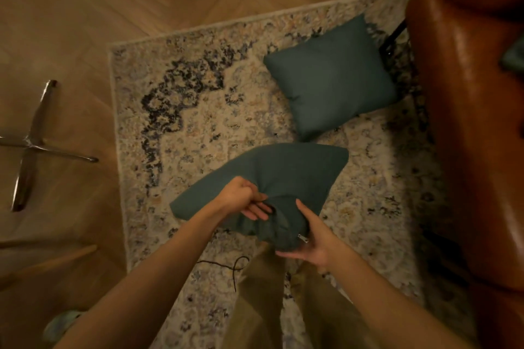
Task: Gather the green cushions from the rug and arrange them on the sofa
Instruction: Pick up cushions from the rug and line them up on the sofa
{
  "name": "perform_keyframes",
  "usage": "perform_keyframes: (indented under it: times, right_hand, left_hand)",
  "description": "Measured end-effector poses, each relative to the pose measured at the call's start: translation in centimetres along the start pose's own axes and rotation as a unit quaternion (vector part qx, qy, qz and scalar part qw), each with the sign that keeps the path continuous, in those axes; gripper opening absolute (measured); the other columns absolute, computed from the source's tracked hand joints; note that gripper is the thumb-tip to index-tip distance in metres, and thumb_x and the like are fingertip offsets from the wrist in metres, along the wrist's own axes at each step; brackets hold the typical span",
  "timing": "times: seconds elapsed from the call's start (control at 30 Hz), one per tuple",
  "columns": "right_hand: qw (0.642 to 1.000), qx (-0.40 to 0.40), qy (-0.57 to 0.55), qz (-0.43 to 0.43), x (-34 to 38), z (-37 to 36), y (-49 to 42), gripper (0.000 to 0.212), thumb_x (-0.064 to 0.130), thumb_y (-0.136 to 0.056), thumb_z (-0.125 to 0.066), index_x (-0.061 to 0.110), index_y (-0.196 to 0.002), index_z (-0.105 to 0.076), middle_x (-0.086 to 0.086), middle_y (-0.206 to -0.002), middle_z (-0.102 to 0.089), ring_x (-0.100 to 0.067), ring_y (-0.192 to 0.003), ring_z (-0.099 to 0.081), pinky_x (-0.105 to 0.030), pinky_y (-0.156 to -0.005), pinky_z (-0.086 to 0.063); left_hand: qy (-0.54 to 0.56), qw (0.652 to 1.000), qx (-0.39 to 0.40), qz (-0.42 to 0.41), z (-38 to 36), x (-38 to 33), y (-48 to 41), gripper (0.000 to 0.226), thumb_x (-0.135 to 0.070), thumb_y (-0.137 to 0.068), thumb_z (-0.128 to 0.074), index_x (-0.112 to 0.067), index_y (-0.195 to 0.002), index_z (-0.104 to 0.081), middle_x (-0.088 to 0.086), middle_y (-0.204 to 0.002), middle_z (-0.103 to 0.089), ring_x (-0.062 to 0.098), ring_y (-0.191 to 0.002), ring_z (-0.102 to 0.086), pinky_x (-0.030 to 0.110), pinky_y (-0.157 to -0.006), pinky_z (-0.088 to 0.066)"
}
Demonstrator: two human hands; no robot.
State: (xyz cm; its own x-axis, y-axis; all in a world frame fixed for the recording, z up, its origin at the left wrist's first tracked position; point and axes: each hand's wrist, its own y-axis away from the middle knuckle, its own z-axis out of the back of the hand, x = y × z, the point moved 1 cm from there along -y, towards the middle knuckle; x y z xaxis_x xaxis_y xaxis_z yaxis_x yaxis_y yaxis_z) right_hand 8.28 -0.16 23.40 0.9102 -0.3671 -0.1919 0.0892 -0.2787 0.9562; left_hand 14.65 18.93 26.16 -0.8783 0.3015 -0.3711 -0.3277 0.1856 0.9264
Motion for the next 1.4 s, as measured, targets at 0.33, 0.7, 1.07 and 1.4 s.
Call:
perform_keyframes:
  times: [0.33,0.7,1.07,1.4]
  right_hand:
    - [0.966,-0.122,0.138,0.184,0.1,-2.4,17.3,0.028,0.015,-0.095,-0.060,0.006,-0.121,-0.054,-0.014,-0.114,-0.064,-0.037,-0.096,-0.064,-0.046,-0.048,-0.058]
    - [0.782,-0.223,0.457,0.360,-1.4,-3.9,26.7,0.044,0.037,-0.085,-0.064,0.011,-0.119,-0.064,-0.006,-0.117,-0.069,-0.026,-0.109,-0.065,-0.031,-0.090,-0.051]
    - [0.781,-0.213,0.471,0.351,-3.9,-7.0,32.6,0.067,0.049,-0.084,-0.060,0.019,-0.141,-0.041,-0.007,-0.138,-0.055,-0.030,-0.121,-0.057,-0.031,-0.093,-0.048]
    - [0.862,-0.301,0.174,0.369,-3.0,5.6,38.2,0.048,0.048,-0.093,-0.053,0.010,-0.122,-0.057,-0.010,-0.116,-0.061,-0.028,-0.107,-0.062,-0.037,-0.080,-0.051]
  left_hand:
    - [-0.215,0.973,-0.050,-0.061,-2.9,-7.8,13.2,0.027,-0.021,-0.092,-0.056,-0.011,-0.068,-0.064,-0.003,-0.049,-0.063,0.007,-0.041,-0.055,0.022,-0.047,-0.047]
    - [-0.232,0.960,-0.059,-0.148,-11.1,-21.5,18.2,0.139,-0.086,-0.041,-0.067,-0.014,-0.150,-0.020,0.011,-0.156,-0.024,0.031,-0.144,-0.025,0.047,-0.116,-0.029]
    - [-0.364,0.848,-0.206,-0.326,-12.7,-19.1,21.8,0.079,-0.008,-0.075,-0.060,-0.033,-0.145,-0.035,0.007,-0.125,-0.063,0.030,-0.110,-0.060,0.038,-0.090,-0.050]
    - [-0.093,0.928,-0.020,-0.360,-15.3,-23.9,26.4,0.085,0.011,-0.063,-0.071,-0.030,-0.135,-0.051,-0.005,-0.125,-0.062,0.011,-0.111,-0.060,0.031,-0.100,-0.048]
